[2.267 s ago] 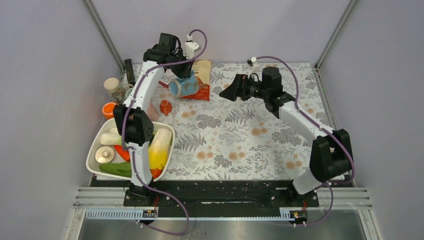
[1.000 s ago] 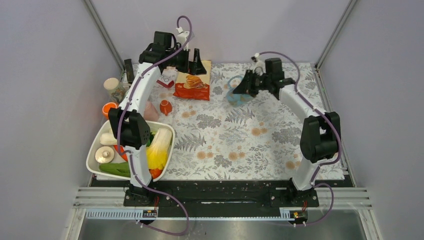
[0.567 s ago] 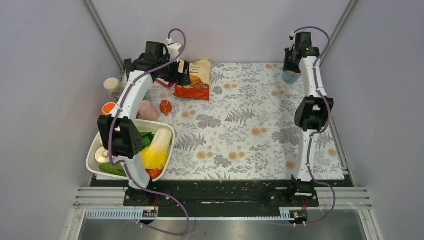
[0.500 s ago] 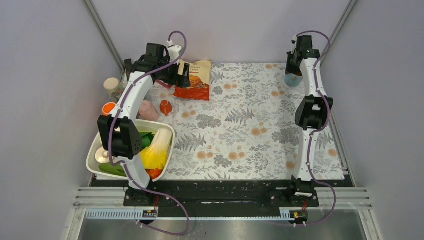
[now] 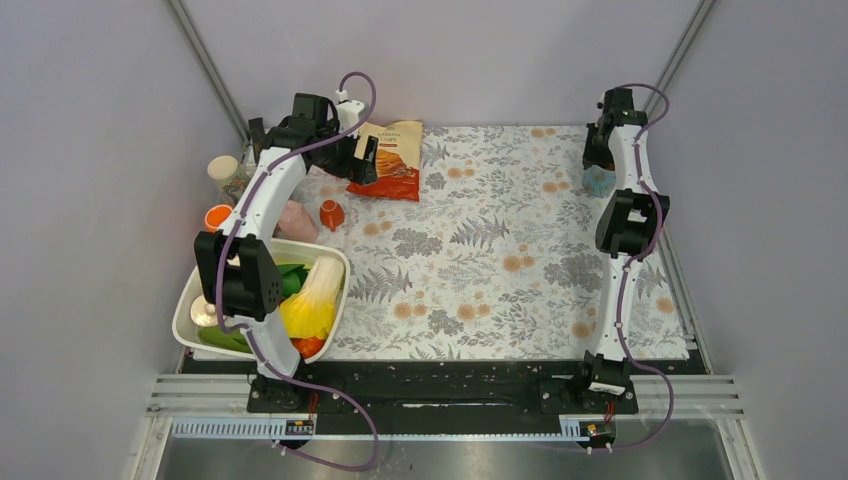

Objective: Turn the mug right side up

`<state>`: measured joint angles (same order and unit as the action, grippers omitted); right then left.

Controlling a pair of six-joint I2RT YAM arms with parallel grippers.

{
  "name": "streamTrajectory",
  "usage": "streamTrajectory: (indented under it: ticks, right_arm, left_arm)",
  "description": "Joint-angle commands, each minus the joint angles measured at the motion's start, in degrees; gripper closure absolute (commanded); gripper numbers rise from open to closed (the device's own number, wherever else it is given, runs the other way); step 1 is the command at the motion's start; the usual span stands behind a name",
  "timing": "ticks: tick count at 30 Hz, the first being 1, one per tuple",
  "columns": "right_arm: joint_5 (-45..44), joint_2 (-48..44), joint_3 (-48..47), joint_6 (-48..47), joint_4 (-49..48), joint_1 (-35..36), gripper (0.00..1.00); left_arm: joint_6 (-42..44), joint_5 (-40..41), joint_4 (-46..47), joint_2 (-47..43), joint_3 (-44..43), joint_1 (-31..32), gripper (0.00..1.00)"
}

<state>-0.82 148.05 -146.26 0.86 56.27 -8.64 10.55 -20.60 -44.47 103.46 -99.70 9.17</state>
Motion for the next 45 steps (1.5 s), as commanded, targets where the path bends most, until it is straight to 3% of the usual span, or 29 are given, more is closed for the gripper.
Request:
streamTrajectory:
  ticks: [1,3,6,10,11,18,22,24,28,31,40,45]
  right_arm:
    - [2.9,-1.5,-3.4,-0.5,-3.5,0.3,0.82]
    - [4.7,-1.6,-3.4,-2.0,-4.2,0.3,0.70]
    - [6.0,-2.5,-4.5,-2.3,-3.9,0.3,0.41]
    - [6.7,-7.9,-2.4,-3.5,-3.8,0.4,0.04]
    - [6.9,-9.7,-1.5,-3.9,-3.8,0.4,0.01]
    - [11.7,-23.5,6.7,-5.7,-3.2,0.5,0.01]
    - [13.3,-31.0,14.2,-4.7,-2.0,1.6,0.01]
    - [13.9,-34.4,18.9,-4.8,-2.2,2.6,0.01]
    - [16.0,-39.5,26.2,-2.9,-2.7,4.0,0.01]
    - [15.1,-42.3,29.5,-2.5,-2.0,5.5,0.01]
    - [14.1,-53.0,45.3,1.4,-8.1,6.9,0.01]
    - [14.4,-54.8,49.7,0.9,-8.7,7.3,0.01]
  left_arm:
    - [1.4,1.1,1.1,-3.0,0.4,-0.3,0.01]
    - [1.7,1.2,1.1,-2.7,0.3,-0.4,0.01]
    - [5.1,0.5,-1.2,-1.9,-0.8,-0.4,0.01]
    - [17.4,2.9,-16.3,4.0,-11.1,-0.6,0.01]
    - [21.6,4.2,-20.4,5.7,-13.8,-0.6,0.01]
    - [47.8,18.4,-30.0,13.0,-18.5,-0.9,0.03]
    - [47.6,21.5,-32.4,20.1,-24.1,-0.8,0.13]
    - [49.2,21.5,-31.2,20.8,-22.8,-0.6,0.17]
    - [51.0,21.1,-26.7,19.6,-19.2,-0.3,0.08]
    - [47.1,21.2,-25.3,19.7,-19.4,-0.5,0.06]
    - [12.0,27.9,-11.2,19.8,-16.6,-3.6,0.01]
    - [3.8,28.0,-7.4,20.0,-12.7,-5.2,0.01]
